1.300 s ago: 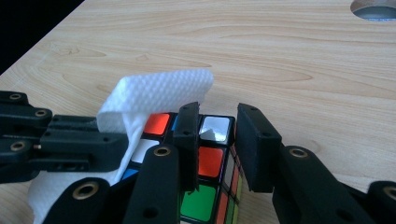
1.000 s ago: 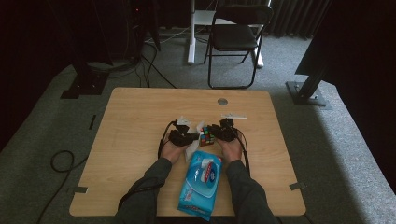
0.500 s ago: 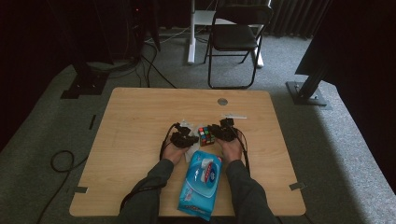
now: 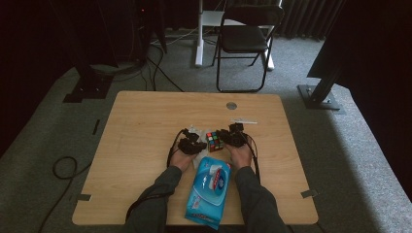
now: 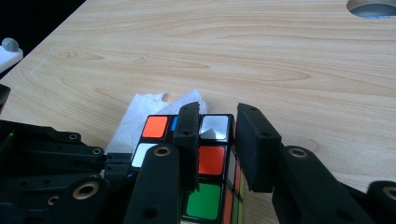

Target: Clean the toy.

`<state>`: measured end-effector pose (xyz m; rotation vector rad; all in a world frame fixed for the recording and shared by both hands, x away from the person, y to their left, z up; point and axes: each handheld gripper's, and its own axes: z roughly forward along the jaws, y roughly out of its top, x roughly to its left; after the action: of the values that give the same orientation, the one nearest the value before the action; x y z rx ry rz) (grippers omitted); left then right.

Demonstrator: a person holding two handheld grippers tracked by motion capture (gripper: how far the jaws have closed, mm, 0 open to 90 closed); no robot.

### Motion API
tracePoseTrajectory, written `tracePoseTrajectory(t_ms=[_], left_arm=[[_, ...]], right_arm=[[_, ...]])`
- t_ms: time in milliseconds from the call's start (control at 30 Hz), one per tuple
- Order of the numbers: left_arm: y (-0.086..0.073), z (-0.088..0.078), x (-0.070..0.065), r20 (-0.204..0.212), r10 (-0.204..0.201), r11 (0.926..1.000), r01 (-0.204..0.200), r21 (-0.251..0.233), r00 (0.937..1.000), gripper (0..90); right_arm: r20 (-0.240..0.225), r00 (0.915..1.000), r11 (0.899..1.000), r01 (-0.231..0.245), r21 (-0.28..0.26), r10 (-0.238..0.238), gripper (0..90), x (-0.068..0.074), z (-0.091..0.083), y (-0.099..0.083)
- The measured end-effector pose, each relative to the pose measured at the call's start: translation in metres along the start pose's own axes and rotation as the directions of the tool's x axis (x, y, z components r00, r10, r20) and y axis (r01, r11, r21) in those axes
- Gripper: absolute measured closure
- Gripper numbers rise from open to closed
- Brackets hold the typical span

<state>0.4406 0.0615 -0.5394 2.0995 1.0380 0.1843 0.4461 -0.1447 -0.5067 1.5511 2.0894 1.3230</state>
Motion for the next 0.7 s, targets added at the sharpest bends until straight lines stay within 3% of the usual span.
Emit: tracePoseTrajectory(t_ms=[367,700], left_arm=[[0.002,0.0,-0.002,-0.022,0.011,0.9999,-0.011,0.003,0.9997,87.3],[0.014,-0.009,-0.001,-0.017,-0.004,0.9995,0.004,-0.032,0.9998,87.3]], right_arm=[[0.003,1.0,1.0,-0.005,-0.001,0.005,70.7,0.0,0.0,0.0],[0.022,0.9991,0.999,-0.036,-0.007,0.036,70.7,0.001,-0.001,-0.001]])
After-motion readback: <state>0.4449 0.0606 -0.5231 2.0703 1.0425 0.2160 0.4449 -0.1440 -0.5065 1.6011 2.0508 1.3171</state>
